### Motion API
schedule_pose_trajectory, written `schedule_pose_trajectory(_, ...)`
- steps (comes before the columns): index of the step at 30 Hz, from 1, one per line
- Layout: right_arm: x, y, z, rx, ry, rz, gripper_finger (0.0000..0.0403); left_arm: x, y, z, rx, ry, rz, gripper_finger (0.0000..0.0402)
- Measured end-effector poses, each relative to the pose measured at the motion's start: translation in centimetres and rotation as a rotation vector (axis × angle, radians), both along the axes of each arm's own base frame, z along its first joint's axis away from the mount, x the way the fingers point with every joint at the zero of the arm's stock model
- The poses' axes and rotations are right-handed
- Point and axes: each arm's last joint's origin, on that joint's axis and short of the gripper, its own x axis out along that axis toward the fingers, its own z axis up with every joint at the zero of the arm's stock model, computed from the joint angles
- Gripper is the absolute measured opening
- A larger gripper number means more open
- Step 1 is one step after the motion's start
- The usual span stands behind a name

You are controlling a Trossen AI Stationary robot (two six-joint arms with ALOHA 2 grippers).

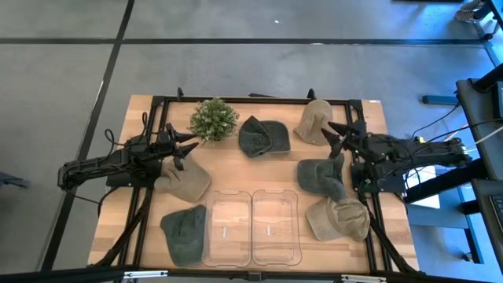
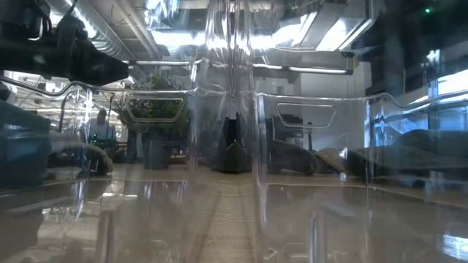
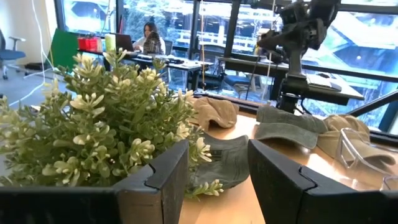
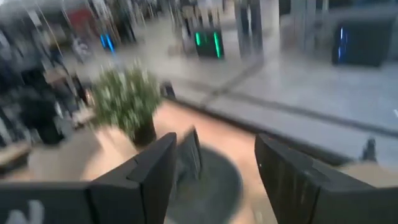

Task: Pick & Place hat
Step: Put the top brown cap into the right transparent bin

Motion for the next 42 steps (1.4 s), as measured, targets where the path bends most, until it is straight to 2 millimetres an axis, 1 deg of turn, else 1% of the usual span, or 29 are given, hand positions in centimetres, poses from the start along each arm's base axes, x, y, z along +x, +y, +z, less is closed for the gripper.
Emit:
schedule_pose_trajectory(3, 1.0, -0.7, 0.4, 0.076, 0.176, -0.008, 0.0204, 0.0, 0.0, 0.0, -0.001, -0.001, 0.000, 0.0161)
schedule_pose_trajectory(6, 2.0, -1.6, -0.1, 0.129, 0.360, -0.017, 0.0200, 0.0, 0.0, 0.0, -0.001, -0.001, 0.000, 0.0161)
schedule_pose_trajectory(8, 2.7, -2.4, -0.9, 0.161, 0.479, 0.007, 0.0200, 0.0, 0.0, 0.0, -0.001, -0.001, 0.000, 0.0161)
schedule_pose_trajectory(10, 3.3, -3.3, -2.2, 0.204, 0.590, 0.041, 0.0200, 0.0, 0.0, 0.0, -0.001, -0.001, 0.000, 0.0161)
schedule_pose_trajectory(13, 4.0, -4.7, -4.3, 0.302, 0.692, 0.088, 0.0200, 0.0, 0.0, 0.0, -0.002, -0.001, 0.001, 0.0161)
schedule_pose_trajectory(15, 4.5, -5.6, -5.3, 0.346, 0.714, 0.120, 0.0199, 0.0, 0.0, 0.0, -0.002, -0.001, 0.000, 0.0161)
schedule_pose_trajectory(20, 5.4, -7.5, -7.2, 0.386, 0.759, 0.142, 0.0199, 0.0, 0.0, 0.0, -0.002, -0.001, 0.000, 0.0161)
schedule_pose_trajectory(25, 5.9, -8.7, -9.1, 0.448, 0.850, 0.244, 0.0199, 0.0, 0.0, 0.0, -0.002, -0.001, 0.000, 0.0161)
schedule_pose_trajectory(30, 6.0, -9.8, -10.8, 0.532, 0.902, 0.196, 0.0199, 0.0, 0.0, 0.0, -0.002, -0.001, 0.000, 0.0161)
schedule_pose_trajectory(33, 6.1, -10.3, -11.5, 0.543, 0.918, 0.172, 0.0199, 0.0, 0.0, 0.0, -0.002, -0.001, 0.001, 0.0161)
schedule_pose_trajectory(37, 6.3, -11.1, -11.8, 0.475, 0.940, 0.110, 0.0199, 0.0, 0.0, 0.0, -0.002, 0.000, 0.003, 0.0161)
schedule_pose_trajectory(42, 6.6, -11.7, -12.1, 0.432, 0.932, 0.111, 0.0199, 0.0, 0.0, 0.0, -0.002, 0.000, 0.004, 0.0161)
